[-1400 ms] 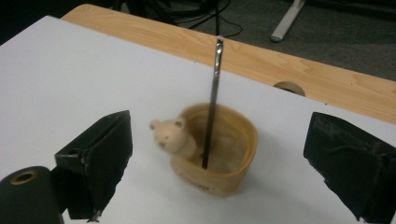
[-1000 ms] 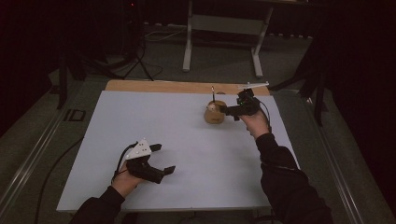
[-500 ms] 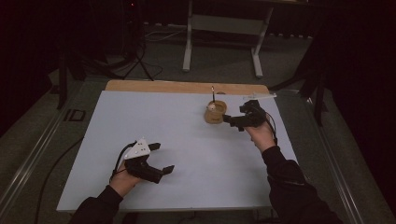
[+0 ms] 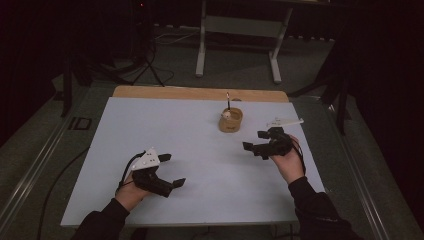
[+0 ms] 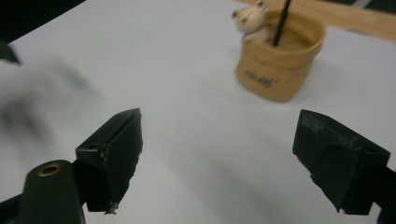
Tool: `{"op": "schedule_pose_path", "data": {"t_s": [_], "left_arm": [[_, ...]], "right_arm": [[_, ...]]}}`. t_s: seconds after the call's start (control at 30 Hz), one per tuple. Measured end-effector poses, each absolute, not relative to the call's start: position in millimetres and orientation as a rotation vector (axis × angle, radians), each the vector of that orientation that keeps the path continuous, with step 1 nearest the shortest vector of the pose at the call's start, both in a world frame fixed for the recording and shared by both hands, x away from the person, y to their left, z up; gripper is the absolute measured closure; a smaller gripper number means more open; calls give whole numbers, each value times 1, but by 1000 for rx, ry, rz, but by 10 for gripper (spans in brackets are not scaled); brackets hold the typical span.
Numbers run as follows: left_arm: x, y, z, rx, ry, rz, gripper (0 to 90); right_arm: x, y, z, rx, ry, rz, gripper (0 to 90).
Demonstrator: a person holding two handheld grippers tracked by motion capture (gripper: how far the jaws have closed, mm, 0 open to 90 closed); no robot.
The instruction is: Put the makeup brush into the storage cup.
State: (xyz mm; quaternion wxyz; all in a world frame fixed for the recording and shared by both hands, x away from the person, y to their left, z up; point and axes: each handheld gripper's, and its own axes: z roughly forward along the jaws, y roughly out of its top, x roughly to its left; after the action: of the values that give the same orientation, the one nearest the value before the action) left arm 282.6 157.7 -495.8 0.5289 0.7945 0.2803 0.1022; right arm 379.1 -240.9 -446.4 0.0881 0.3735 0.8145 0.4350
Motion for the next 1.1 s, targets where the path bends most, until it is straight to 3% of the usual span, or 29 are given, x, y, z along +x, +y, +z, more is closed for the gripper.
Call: {"op": "schedule_pose_path", "data": {"t_s": [0.4,1.1], "left_arm": [[281,165,-493,1885,652,206,0],[262,204,-492,1841,644,241,0]], "right_arm": [[348,-260,-466,966,2409,1534,158],[309,-280,-486,777,2514,1513,123]]}}
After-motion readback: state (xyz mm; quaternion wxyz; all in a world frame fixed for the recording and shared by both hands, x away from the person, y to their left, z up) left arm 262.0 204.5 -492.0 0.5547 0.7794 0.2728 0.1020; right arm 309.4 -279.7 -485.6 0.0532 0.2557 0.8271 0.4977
